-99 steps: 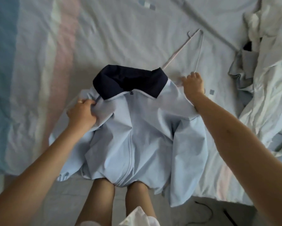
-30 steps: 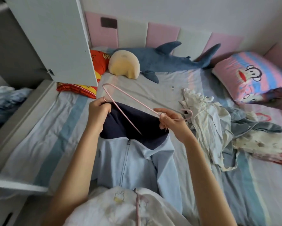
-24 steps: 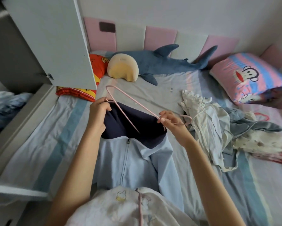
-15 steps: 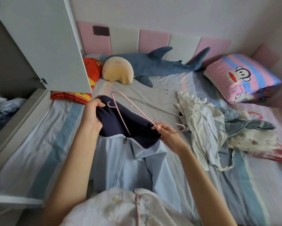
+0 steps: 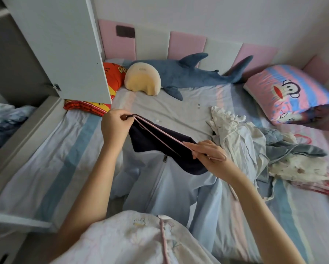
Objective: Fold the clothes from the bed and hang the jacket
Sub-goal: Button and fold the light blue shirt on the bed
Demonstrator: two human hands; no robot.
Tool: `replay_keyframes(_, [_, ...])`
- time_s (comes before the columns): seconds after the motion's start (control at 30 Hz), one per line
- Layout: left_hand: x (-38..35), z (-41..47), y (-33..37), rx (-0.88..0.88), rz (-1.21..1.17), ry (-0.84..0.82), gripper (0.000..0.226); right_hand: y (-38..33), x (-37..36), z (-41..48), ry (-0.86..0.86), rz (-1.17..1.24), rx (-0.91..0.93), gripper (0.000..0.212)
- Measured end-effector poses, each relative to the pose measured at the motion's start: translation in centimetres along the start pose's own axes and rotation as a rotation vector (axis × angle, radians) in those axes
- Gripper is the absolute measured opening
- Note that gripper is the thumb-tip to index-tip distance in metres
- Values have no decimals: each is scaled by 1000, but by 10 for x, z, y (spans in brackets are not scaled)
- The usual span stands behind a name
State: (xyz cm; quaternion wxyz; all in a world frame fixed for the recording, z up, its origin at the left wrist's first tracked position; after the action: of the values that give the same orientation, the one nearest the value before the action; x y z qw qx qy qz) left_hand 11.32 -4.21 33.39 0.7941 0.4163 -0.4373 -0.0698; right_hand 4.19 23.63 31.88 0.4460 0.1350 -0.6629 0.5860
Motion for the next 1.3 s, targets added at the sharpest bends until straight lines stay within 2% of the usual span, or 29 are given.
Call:
replay_keyframes(0.07, [-2, -2, 1, -9, -49, -10, 12, 7, 0, -2, -27, -25, -55, 49])
replay_keyframes(0.2, [-3, 0, 3, 16, -91, -40, 16, 18, -17, -5, -122, -245, -182, 46])
replay_keyframes(0.27, [-5, 0, 15, -28, -88, -47, 15, 19, -14, 0, -89, -373, -253, 37])
replay_keyframes(0.33, [-13, -2, 37, -82, -100, -64, 14, -6, 2, 13, 48, -576, -184, 27])
replay_keyframes(0.4, [-24, -6, 61, -130, -131, -91, 13, -39, 9, 32, 96, -718, -58, 25])
replay_keyframes(0.43, [-27, -9, 72, -156, -144, -94, 13, -48, 6, 43, 33, -696, -35, 26])
replay_keyframes(0.47, [-27, -10, 81, -180, -166, -94, 14, -49, 5, 54, -56, -544, -78, 26])
replay_keyframes(0.53, [-27, -11, 89, -209, -222, -119, 15, -24, 1, 66, -219, -53, -326, 25])
replay_keyframes(0.57, [-27, -11, 89, -211, -231, -156, 15, -18, 4, 67, -241, 92, -408, 24])
replay_keyframes(0.67, [-40, -8, 69, -133, -213, -374, 27, -23, 26, 70, -178, 210, -390, 27])
replay_keyframes(0.73, [-29, -3, 53, -70, -297, -376, 43, -29, 50, 75, -55, 334, -341, 30])
replay_keyframes(0.8, [-20, -4, 48, -17, -455, -336, 46, -21, 70, 80, 63, 445, -354, 34])
replay_keyframes(0.87, [-38, -14, 52, 62, -581, -438, 29, -18, 74, 85, 61, 457, -385, 35])
replay_keyframes(0.93, [-61, -26, 63, 93, -584, -559, 10, -25, 73, 88, 43, 401, -378, 34])
replay_keyframes(1.0, [-75, -34, 66, 119, -694, -591, 17, -31, 75, 89, 43, 399, -346, 36])
replay_keyframes(1.2, [-65, -31, 60, 238, -849, -536, 56, -44, 76, 83, -69, 409, -287, 37])
replay_keyframes(1.23, [-61, -29, 62, 223, -892, -522, 57, -46, 72, 81, -81, 409, -296, 36])
replay_keyframes(1.3, [-50, -25, 68, 169, -945, -493, 41, -51, 69, 79, -74, 382, -307, 35])
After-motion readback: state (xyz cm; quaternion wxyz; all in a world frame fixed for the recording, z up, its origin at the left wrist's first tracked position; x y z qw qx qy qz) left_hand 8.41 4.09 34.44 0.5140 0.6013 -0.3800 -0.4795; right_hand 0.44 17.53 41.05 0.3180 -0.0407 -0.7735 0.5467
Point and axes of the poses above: each hand's wrist, its own z-axis towards the middle knuckle, its own x-axis out of the back of the hand, y = z × x, the point moved 10 cm from there along z, towards the middle knuckle, and after that the axes turned 11 degrees about -y, right-handed, at the moved point
